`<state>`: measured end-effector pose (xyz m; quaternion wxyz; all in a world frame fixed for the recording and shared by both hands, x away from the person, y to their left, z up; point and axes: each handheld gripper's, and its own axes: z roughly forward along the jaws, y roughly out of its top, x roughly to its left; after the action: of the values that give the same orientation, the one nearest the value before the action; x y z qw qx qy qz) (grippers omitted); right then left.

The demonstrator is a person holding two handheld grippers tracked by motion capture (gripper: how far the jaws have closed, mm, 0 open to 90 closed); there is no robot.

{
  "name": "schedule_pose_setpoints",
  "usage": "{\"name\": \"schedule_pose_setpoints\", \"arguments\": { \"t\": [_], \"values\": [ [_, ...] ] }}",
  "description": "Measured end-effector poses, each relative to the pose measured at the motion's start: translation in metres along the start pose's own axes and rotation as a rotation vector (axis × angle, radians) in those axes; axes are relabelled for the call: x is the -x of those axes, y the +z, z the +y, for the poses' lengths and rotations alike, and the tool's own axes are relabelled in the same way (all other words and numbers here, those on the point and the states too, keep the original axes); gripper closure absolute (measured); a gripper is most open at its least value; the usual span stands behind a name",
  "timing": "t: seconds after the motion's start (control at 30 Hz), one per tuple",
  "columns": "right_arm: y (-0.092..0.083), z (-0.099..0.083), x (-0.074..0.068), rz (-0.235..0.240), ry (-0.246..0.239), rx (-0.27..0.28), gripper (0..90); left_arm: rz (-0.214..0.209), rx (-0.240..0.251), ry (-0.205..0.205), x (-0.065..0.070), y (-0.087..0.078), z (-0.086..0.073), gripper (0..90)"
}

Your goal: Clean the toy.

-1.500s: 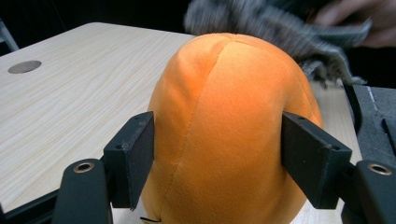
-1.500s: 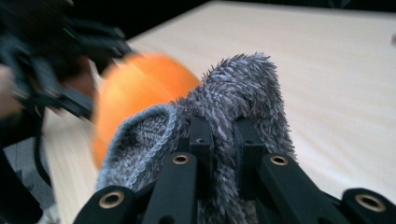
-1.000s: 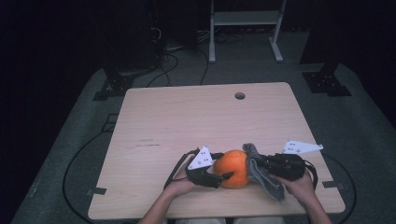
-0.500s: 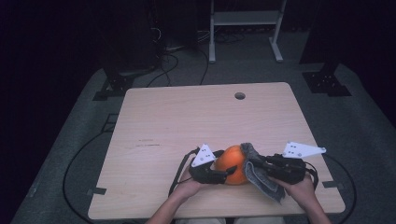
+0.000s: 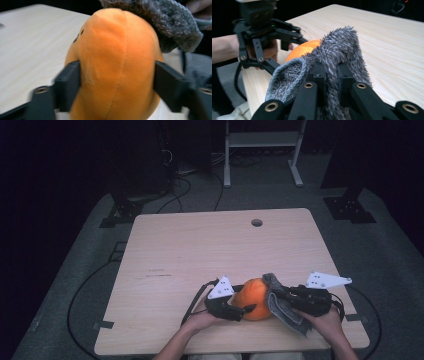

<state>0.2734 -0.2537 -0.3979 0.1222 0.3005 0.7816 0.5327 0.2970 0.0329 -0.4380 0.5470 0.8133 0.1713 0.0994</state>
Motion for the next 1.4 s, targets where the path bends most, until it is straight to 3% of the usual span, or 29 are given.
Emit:
{"name": "schedule_pose_setpoints", "arguments": {
  "t": [0.07, 0.17, 0.3, 0.37, 0.47, 0.67, 0.77, 0.93, 1.07, 1.13, 1.2, 1.3, 1.4],
  "values": [
    [-0.002, 0.004, -0.001, -0.014, -0.002, 0.018, 80.3, 0.044, -0.004, 0.053, 0.007, -0.001, 0.006, 37.3],
    [0.001, 0.012, -0.011, -0.004, -0.035, 0.027, 80.3, 0.084, -0.06, 0.14, 0.017, 0.001, 0.013, 38.7],
    [0.016, 0.023, -0.04, 0.042, -0.14, -0.008, 80.4, 0.097, -0.068, 0.171, 0.025, 0.003, 0.014, 38.5],
    [0.021, 0.026, -0.047, 0.015, -0.168, -0.022, 80.4, 0.096, -0.064, 0.167, 0.025, 0.003, 0.012, 38.5],
    [0.02, 0.024, -0.036, -0.041, -0.142, -0.017, 80.4, 0.083, -0.064, 0.158, 0.023, 0.003, 0.008, 38.7],
    [0.005, 0.002, 0.003, -0.109, 0.008, -0.002, 80.4, 0.06, -0.05, 0.127, 0.018, 0.004, 0.006, 38.0],
    [0.003, -0.006, 0.012, -0.109, 0.044, -0.005, 80.4, 0.051, -0.042, 0.088, 0.013, 0.004, 0.005, 36.6],
    [0.004, 0.005, -0.004, -0.076, -0.008, -0.01, 80.5, 0.079, -0.035, 0.075, 0.012, 0.002, 0.006, 36.9],
    [0.011, 0.018, -0.028, -0.016, -0.066, 0.007, 80.5, 0.119, -0.024, 0.129, 0.02, -0.004, 0.015, 39.5],
    [0.012, 0.024, -0.036, -0.005, -0.087, 0.024, 80.5, 0.111, -0.021, 0.137, 0.021, -0.009, 0.021, 39.9],
    [0.011, 0.027, -0.036, 0.001, -0.087, 0.038, 80.5, 0.103, -0.022, 0.126, 0.019, -0.012, 0.021, 40.0],
    [0.017, 0.019, -0.028, -0.009, -0.06, 0.01, 80.5, 0.089, -0.062, 0.128, 0.018, -0.006, 0.015, 39.5],
    [0.021, 0.007, -0.02, 0.003, -0.032, -0.009, 80.5, 0.052, -0.035, 0.118, 0.015, -0.005, 0.013, 31.5]
  ]
}}
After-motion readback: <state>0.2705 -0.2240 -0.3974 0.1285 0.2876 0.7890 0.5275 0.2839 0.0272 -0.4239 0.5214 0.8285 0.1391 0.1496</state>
